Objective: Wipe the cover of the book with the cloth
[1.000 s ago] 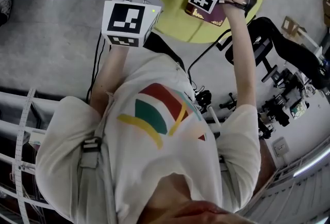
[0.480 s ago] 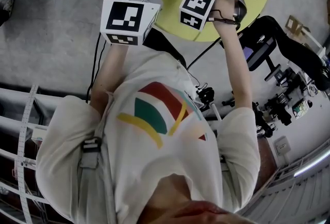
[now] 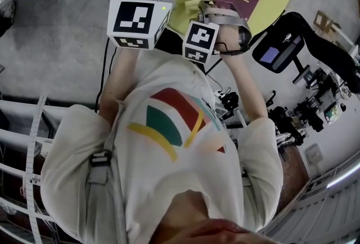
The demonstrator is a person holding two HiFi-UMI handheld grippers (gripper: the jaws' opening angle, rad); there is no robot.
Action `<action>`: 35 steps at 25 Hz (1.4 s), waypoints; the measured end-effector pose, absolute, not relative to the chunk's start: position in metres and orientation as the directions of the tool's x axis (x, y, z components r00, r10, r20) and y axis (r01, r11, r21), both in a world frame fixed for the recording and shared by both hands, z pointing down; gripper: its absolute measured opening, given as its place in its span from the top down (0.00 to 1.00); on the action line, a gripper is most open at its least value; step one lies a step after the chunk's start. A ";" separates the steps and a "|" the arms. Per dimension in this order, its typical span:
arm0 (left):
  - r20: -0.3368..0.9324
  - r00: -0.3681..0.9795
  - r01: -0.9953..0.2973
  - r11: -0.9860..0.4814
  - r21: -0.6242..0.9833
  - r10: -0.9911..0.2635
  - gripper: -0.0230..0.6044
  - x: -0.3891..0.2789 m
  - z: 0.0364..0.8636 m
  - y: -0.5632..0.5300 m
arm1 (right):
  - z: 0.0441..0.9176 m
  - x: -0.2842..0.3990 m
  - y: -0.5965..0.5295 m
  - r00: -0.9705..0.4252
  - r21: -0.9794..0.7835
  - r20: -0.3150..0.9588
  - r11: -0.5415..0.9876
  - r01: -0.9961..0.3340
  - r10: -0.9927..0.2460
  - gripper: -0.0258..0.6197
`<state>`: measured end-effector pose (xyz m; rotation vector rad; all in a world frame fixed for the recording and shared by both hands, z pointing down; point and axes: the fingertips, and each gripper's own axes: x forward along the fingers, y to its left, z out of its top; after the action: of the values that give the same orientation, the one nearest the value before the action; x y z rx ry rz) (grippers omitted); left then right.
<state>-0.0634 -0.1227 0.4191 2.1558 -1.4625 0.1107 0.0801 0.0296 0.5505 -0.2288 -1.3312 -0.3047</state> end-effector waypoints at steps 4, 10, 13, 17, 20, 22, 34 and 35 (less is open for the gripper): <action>0.350 0.417 -0.883 -0.281 0.377 -0.839 0.94 -0.062 0.418 -0.124 | 0.549 0.079 0.049 0.179 -0.022 0.983 0.954 0.298 -0.033 0.91; 0.345 0.430 -0.878 -0.299 0.373 -0.834 0.94 -0.058 0.415 -0.128 | 0.548 0.078 0.054 0.156 -0.028 0.988 0.970 0.240 -0.010 0.91; 0.336 0.438 -0.875 -0.311 0.370 -0.834 0.94 -0.054 0.410 -0.131 | 0.547 0.075 0.053 0.150 -0.022 0.989 0.971 0.239 -0.015 0.91; 0.318 0.451 -0.871 -0.334 0.361 -0.834 0.94 -0.049 0.400 -0.134 | 0.541 0.067 0.046 0.084 -0.014 0.996 0.987 0.159 0.001 0.91; 0.308 0.458 -0.870 -0.349 0.350 -0.834 0.94 -0.045 0.393 -0.137 | 0.528 0.055 0.021 -0.022 0.025 0.999 0.999 0.021 -0.025 0.91; 0.300 0.469 -0.868 -0.371 0.329 -0.831 0.94 -0.038 0.387 -0.140 | 0.515 0.050 -0.005 -0.088 0.075 0.993 0.995 -0.063 -0.080 0.91; 0.057 0.639 -0.757 -0.614 0.225 -0.767 0.94 0.018 0.254 -0.155 | 0.310 0.044 -0.139 -0.378 0.276 0.532 0.578 -0.768 -0.758 0.91; 0.031 0.658 -0.738 -0.636 0.225 -0.752 0.94 0.024 0.243 -0.153 | 0.292 0.052 -0.138 -0.393 0.226 0.460 0.533 -0.816 -0.796 0.91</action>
<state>0.0241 -0.1526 0.2427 2.6576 -1.2120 -0.0962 0.0517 -0.1380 0.2924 1.3049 -2.2542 0.0489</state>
